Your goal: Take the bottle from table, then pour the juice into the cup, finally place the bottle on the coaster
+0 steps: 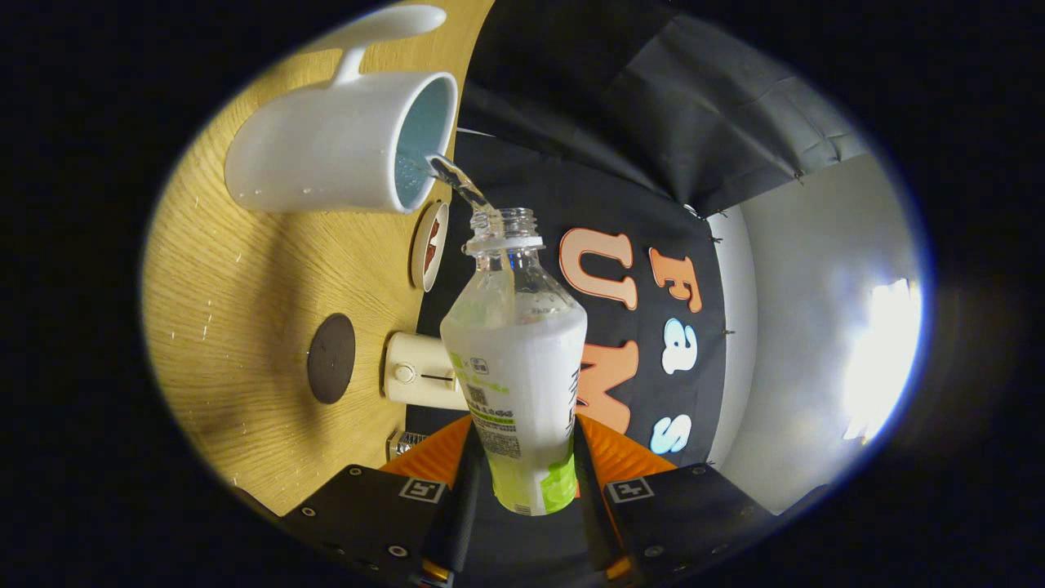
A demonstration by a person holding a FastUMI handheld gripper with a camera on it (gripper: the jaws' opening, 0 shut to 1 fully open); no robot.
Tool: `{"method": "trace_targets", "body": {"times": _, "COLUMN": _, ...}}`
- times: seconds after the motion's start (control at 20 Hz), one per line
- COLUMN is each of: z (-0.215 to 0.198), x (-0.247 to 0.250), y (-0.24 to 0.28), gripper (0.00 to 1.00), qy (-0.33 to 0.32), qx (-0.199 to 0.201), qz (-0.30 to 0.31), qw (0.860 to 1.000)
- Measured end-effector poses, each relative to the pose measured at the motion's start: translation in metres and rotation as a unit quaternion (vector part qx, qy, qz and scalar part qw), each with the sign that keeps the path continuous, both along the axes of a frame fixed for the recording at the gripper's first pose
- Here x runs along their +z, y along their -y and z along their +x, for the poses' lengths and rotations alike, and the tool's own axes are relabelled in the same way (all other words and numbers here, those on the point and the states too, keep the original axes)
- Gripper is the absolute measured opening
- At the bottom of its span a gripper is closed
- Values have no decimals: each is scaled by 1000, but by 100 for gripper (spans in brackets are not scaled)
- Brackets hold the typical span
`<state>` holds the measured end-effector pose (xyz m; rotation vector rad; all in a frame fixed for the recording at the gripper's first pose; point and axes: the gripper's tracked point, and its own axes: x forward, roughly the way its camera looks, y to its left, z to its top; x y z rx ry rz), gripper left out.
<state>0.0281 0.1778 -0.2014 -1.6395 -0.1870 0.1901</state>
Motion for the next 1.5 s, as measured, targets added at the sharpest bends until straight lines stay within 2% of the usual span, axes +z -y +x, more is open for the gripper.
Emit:
{"method": "trace_targets", "body": {"times": 0.95, "z": 3, "x": 24, "y": -8, "gripper": 57, "qy": 34, "qx": 41, "qz": -58, "qw": 997}}
{"method": "trace_targets", "body": {"times": 1.5, "z": 1, "x": 33, "y": -25, "gripper": 57, "qy": 61, "qx": 85, "qz": -115, "qw": 988}}
